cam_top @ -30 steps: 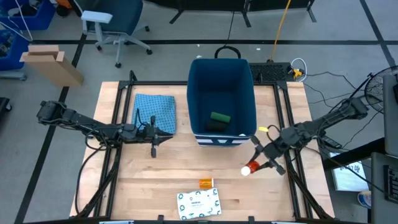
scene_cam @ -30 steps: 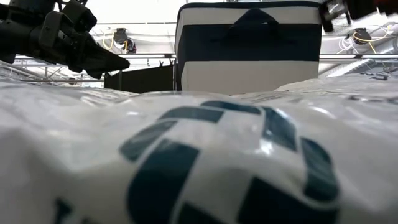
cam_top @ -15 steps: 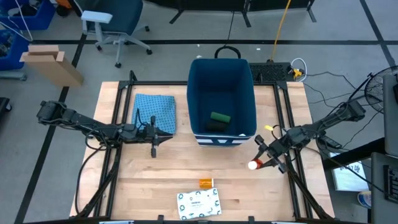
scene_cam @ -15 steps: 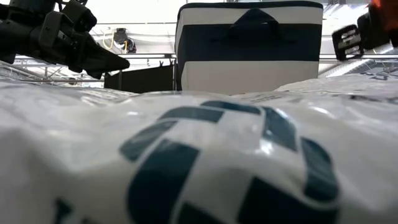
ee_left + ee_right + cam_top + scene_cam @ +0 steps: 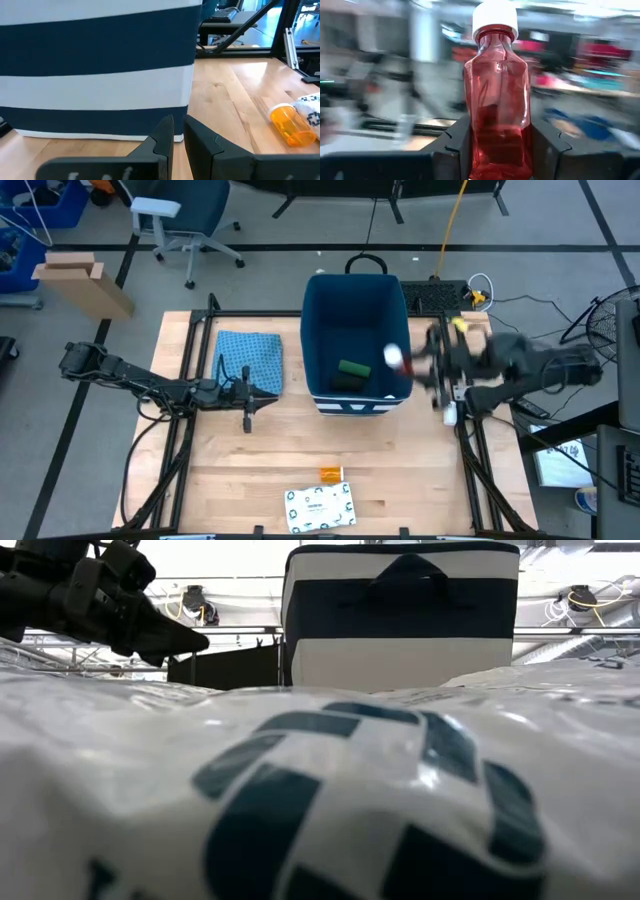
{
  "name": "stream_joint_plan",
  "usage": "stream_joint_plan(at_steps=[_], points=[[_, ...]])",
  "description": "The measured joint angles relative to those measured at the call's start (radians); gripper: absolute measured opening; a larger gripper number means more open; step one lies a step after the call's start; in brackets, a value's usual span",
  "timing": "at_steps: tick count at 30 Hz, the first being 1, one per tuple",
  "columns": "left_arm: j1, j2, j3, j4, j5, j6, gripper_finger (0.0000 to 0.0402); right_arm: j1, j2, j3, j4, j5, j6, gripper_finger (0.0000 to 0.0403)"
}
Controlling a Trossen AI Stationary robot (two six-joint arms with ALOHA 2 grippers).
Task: Pick & place medical supplies in basket/bin
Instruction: Put the orange medicine bottle into the blue bin
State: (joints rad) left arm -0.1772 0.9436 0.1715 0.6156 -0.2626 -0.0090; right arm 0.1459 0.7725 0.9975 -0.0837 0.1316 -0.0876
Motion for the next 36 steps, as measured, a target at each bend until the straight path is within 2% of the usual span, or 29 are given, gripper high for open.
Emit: stream_joint_plan(at_steps=[2, 6, 9, 12, 16, 24, 32, 36], points=[[0.0, 0.0, 0.0, 0.001, 0.0, 0.0, 0.0047, -0.123, 0.082, 0.149, -0.135, -0.03, -0.016, 0.0128], [0.0, 0.0, 0.0, 0.011, 0.0, 0.012, 0.0047, -0.34, 0.274, 0.374, -0.322, -0.203, -0.037, 0.0128], [0.0, 0.0, 0.0, 0.015, -0.001, 0.037, 0.0047, -0.457, 0.422, 0.463, -0.376, -0.291, -0.097, 0.0128], [0.0, 0.0, 0.0, 0.015, -0.001, 0.06, 0.0047, -0.545, 0.537, 0.48, -0.372, -0.371, -0.167, 0.0128], [0.0, 0.0, 0.0, 0.014, -0.001, 0.064, 0.0047, -0.596, 0.665, 0.451, -0.402, -0.448, -0.266, 0.0128], [0.0, 0.0, 0.0, 0.006, 0.0, 0.055, 0.0047, -0.601, 0.801, 0.267, -0.376, -0.446, -0.314, 0.0128], [0.0, 0.0, 0.0, 0.011, 0.0, 0.036, 0.0047, -0.575, 0.863, 0.034, -0.132, -0.444, -0.266, 0.0128], [0.0, 0.0, 0.0, 0.016, 0.0, 0.037, 0.0047, -0.575, 0.9, -0.004, -0.077, -0.447, -0.269, 0.0128]])
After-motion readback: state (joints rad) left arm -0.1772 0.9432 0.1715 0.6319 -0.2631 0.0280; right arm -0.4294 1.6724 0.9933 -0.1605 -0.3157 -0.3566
